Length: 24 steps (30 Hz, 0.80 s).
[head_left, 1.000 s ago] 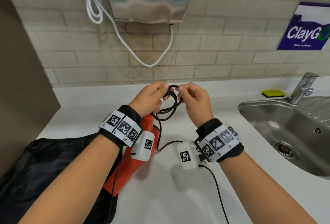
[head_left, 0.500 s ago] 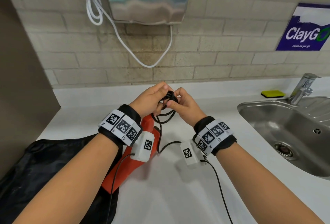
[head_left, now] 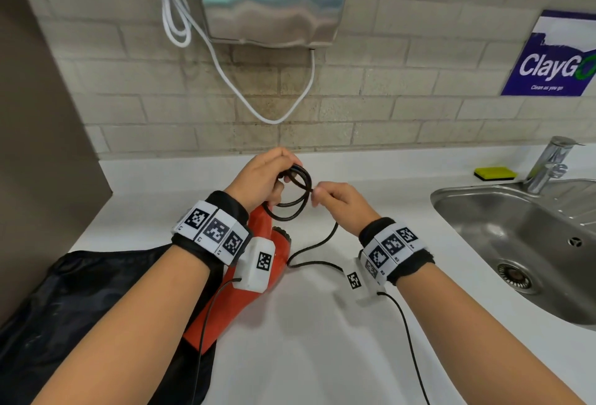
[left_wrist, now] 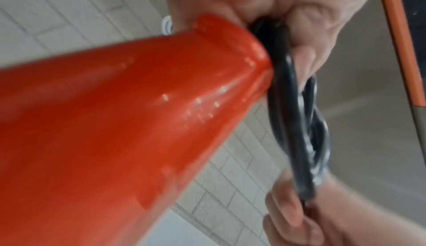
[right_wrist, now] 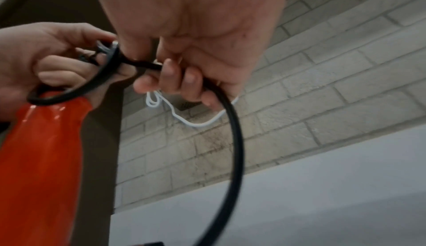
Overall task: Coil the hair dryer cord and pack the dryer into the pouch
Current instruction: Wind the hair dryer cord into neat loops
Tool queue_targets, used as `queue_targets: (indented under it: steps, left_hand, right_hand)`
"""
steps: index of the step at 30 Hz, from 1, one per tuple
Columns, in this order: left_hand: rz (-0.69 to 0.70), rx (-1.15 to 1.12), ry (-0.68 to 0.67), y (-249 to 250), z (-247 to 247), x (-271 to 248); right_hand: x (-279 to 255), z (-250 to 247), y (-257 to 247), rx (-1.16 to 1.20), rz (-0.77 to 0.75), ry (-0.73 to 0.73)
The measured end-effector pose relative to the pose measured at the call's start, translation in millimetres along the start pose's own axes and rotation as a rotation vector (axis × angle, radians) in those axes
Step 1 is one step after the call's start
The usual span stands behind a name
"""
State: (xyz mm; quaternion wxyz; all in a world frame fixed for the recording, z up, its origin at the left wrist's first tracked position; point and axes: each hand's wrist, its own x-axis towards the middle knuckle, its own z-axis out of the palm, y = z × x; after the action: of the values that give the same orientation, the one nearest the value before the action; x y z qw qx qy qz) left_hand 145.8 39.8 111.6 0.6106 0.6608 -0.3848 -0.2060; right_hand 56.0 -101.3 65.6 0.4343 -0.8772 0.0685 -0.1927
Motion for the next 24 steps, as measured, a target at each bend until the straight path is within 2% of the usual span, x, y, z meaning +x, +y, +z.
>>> queue_targets:
  steps: [3,7,12,15,17,18,20,22,24]
  left_hand:
    - [-0.008,-0.017,-0.027,0.5,-1.7,0.1]
    - [-0.029,0.105,-0.121,3.0,6.9,0.6]
    - [-0.047,0.180,-0.218,5.0,14.2,2.5]
    - [-0.043,0.207,-0.194,3.4,13.7,4.0]
    - [-0.034,0.209,-0.136,1.4,11.6,4.6]
    - [-0.029,0.203,-0.119,1.1,10.9,4.9]
    - [-0.019,0.201,-0.122,0.5,9.3,4.6]
    - [-0.005,0.202,-0.136,-0.6,9.4,4.3]
    - [0.008,0.187,-0.132,-2.1,10.7,4.0]
  right_hand:
    - [1.7,-9.4,2.7,-0.016,0.002,0.171]
    - [15.5,-21.3,-11.8,-0.004,-0.103,0.367]
    - [20.4,-27.9,-25.9,-0.022,-0.193,0.399]
    - [13.4,-27.2,-11.7,-0.089,-0.114,0.483]
    - [5.7,-28.9,6.3,-0.185,0.071,0.519]
    - [0.3,-30.5,16.2,-0.226,0.199,0.488]
    - [-11.5,-31.7,37.0,-0.321,0.485,0.308]
    - [-23.3,-26.6,57.6,-0.509,0.699,-0.017]
    - [-35.3,-16.8,75.1,-0.677,0.821,-0.311]
